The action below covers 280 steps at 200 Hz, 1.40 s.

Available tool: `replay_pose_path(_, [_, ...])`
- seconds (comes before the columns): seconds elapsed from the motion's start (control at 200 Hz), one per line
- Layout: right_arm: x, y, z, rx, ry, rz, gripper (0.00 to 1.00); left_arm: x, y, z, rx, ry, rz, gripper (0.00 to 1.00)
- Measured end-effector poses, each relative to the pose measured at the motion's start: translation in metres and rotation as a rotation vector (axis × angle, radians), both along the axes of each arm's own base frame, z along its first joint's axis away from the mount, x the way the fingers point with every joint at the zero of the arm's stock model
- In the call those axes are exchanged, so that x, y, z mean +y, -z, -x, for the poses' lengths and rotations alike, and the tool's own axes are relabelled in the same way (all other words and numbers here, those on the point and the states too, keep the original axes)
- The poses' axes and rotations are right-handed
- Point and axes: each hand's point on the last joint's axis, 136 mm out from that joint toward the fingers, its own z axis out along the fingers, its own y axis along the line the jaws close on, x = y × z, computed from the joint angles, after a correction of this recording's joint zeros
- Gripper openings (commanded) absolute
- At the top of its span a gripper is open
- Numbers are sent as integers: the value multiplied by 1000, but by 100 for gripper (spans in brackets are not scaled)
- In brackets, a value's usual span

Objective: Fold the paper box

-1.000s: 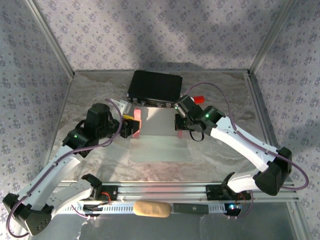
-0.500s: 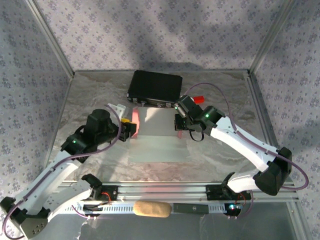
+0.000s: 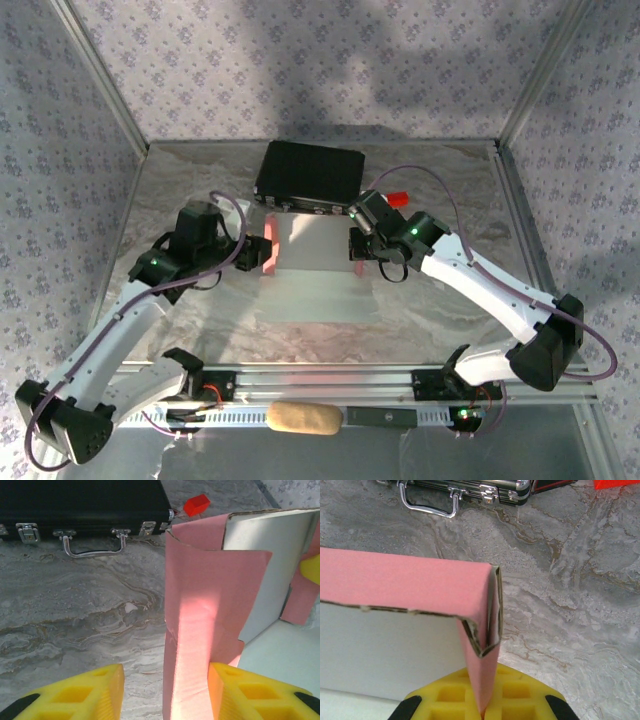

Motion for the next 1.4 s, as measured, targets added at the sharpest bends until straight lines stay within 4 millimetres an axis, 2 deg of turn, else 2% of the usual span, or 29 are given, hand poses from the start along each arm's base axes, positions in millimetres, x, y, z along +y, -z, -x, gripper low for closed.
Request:
replay_pose_path(0.295, [1, 0, 1, 5, -4, -5, 0, -13, 7, -5, 31, 50, 22, 45])
replay_pose_path(0.435, [2, 0, 1, 7, -6, -7, 0, -18, 11, -9, 41, 67, 29, 35])
replay_pose_path(0.635, [1, 1, 1, 8, -4, -7, 0, -22, 20, -16, 39, 58, -5, 26])
replay_pose_path(0.894, [-9, 5, 4, 22, 10, 36, 0, -31, 30, -13, -74, 11, -199, 12])
replay_pose_path(1.049, [-9, 5, 4, 24, 12, 40, 0, -29, 27, -17, -151, -49, -282, 0])
replay_pose_path(1.289, [-8, 3, 2, 12, 12, 29, 0, -29, 22, -19, -207, -84, -321, 0])
replay_pose_path(1.399, [-9, 1, 3, 9, 13, 26, 0, -31, 23, -19, -209, -76, -312, 11])
